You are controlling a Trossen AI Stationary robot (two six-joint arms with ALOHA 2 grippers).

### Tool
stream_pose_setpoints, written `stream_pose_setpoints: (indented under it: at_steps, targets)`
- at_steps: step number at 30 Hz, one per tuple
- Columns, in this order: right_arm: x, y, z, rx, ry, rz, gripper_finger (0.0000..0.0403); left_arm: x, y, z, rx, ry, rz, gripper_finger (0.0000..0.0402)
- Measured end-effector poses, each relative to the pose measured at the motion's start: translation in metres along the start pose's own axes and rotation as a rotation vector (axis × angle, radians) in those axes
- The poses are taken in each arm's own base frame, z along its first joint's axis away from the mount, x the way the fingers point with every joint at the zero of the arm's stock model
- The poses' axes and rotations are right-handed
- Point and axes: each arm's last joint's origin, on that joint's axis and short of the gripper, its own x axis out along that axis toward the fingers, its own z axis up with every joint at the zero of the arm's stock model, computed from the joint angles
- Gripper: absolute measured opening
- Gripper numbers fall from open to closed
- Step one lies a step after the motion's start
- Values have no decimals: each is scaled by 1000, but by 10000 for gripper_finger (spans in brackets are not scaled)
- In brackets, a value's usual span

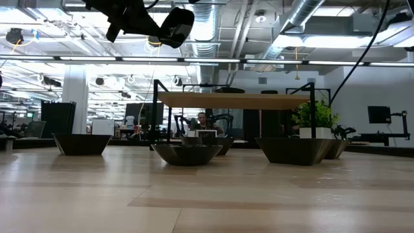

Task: Pick & Place Mini shaped plates
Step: Stack the leaf-shaped plate on top of the other leaf-shaped plates on the shelf

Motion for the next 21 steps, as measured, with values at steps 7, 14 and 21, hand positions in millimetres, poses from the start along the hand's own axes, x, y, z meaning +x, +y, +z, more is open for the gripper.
stream_pose_setpoints:
  at_steps: [7,14,21]
  targets:
    - [3,-3,0,12,12,28,80,0,0,0,0,0,0,4]
    - [8,1,-1,7,19,33,80,0,0,0,0,0,0,4]
    - [10,-2,-1,11,23,25,80,0,0,0,-3,4,-11,4]
